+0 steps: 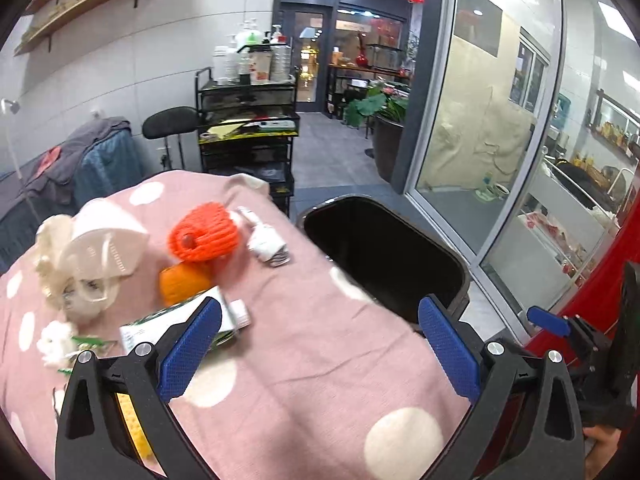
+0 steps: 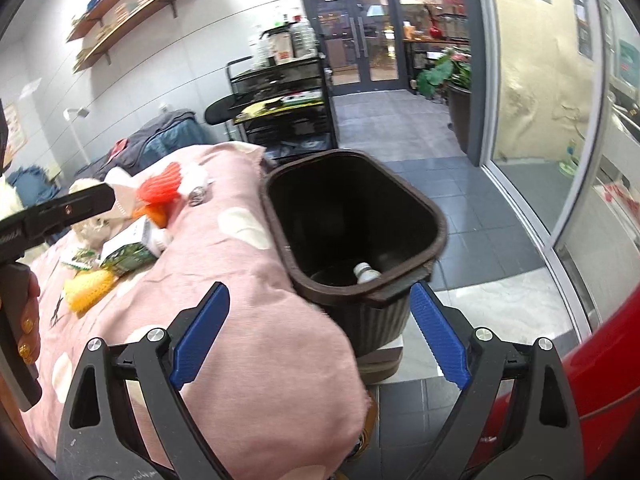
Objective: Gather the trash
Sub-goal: 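Grasp the green milk carton with the right tool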
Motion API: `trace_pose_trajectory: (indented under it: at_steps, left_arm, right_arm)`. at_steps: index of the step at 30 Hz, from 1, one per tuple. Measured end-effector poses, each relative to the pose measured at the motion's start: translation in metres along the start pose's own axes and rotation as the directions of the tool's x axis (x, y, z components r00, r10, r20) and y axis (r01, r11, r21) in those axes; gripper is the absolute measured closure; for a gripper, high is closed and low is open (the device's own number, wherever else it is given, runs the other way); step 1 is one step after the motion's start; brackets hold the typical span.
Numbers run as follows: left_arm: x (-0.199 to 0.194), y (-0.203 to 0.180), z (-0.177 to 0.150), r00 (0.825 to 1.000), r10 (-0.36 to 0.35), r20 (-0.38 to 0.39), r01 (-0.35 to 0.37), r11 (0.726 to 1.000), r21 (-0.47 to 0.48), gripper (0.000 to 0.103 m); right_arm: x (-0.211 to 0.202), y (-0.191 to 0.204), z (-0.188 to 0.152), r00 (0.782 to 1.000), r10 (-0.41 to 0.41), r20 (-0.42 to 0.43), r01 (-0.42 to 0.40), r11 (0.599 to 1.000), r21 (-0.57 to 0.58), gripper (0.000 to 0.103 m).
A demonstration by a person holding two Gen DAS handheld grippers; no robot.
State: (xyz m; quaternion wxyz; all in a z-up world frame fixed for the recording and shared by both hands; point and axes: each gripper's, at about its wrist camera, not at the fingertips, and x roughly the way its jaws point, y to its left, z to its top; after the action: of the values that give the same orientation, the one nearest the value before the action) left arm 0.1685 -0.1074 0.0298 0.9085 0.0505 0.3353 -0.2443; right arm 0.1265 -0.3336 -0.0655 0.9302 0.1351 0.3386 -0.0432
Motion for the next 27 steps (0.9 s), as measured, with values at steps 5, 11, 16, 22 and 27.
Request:
trace_pose_trajectory:
  at_steps: [5,11,16,22,27]
  left_arm:
    - [-0.016,0.026,-0.02,0.999,0.038,0.007,-0.038,0.998,-0.043,0.006]
    - [-0.037,0.058,-0.045,0.997,0.075,0.019,-0.073,0.994,-0.077,0.006]
    - [-0.047,0.095,-0.064,0.993,0.115,-0.013,-0.116,0.987,-0.108,0.006]
    - [-0.056,0.138,-0.08,0.985,0.162,-0.052,-0.168,0.974,-0.154,0.006]
    - [-0.056,0.167,-0.095,0.986,0.128,-0.107,-0.15,0.963,-0.225,0.006]
  right_arm:
    - [0.003,0.026,0.004,0.999,0.051,-0.011,-0.052,0.997,-0.053,0.013]
    - [0.01,0.067,0.01,0.988,0.144,-0.055,-0.15,0.982,-0.117,0.013]
    - [0.021,0.099,0.012,0.977,0.188,-0.098,-0.202,0.964,-0.174,0.013]
    - [0.043,0.138,0.018,0.941,0.275,-0.198,-0.318,0.917,-0.24,0.013]
    - [0.071,0.183,0.026,0.898,0.302,-0.321,-0.419,0.81,-0.411,0.013]
